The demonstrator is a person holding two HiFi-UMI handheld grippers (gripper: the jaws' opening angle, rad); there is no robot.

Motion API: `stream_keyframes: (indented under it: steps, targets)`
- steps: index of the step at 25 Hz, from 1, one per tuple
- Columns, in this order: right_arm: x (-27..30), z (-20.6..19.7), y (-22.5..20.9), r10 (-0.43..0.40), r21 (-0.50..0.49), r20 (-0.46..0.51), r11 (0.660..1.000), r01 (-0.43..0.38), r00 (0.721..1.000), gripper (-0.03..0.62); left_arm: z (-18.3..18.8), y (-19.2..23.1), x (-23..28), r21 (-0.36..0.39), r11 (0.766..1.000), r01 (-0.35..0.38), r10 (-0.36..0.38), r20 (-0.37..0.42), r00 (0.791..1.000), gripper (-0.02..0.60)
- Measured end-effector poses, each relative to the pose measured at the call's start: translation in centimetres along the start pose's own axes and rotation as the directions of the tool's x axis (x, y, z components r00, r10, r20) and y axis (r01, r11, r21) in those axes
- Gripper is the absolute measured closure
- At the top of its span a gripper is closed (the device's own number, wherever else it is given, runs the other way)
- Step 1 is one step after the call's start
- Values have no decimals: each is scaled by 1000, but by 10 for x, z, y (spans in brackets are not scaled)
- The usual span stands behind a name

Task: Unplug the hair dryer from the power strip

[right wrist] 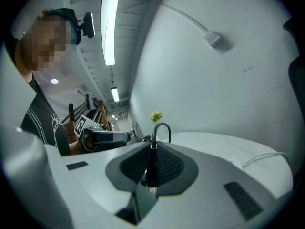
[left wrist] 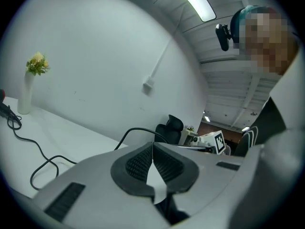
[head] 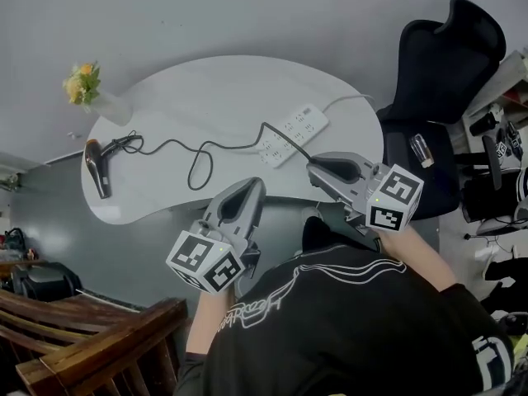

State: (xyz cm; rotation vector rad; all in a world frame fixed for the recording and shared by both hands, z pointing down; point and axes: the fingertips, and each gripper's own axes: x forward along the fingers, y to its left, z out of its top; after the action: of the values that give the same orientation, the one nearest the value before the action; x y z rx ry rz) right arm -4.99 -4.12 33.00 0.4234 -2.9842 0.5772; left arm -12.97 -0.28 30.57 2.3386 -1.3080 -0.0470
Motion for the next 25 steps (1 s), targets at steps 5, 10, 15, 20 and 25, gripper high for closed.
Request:
stream_keyframes:
  steps: [5,10,15,20,25]
  targets:
    - [-12,4,23,-11,-53,20,999,12,1000,566,-3,-13,-15,19,1000,1,-1,8,1000,574]
    - [-19,1,35,-15,-56,28,998,17,999,566,-7,-22,-25,15,1000,6,-6,15,1000,574]
    - [-20,2,43,-12,-46,36,999,13,999,566,-6,-28,-31,23,1000,9,-9,21,1000,574]
    - [-22,5,47,-18,-69,43,997,21,999,566,-4,-35,-33,35,999,14,-15,21,1000,574]
    - [-22,3,51,-20,-74,37,997,23,999,566,-6,-37,-34,38,999,14,-15,18,1000,574]
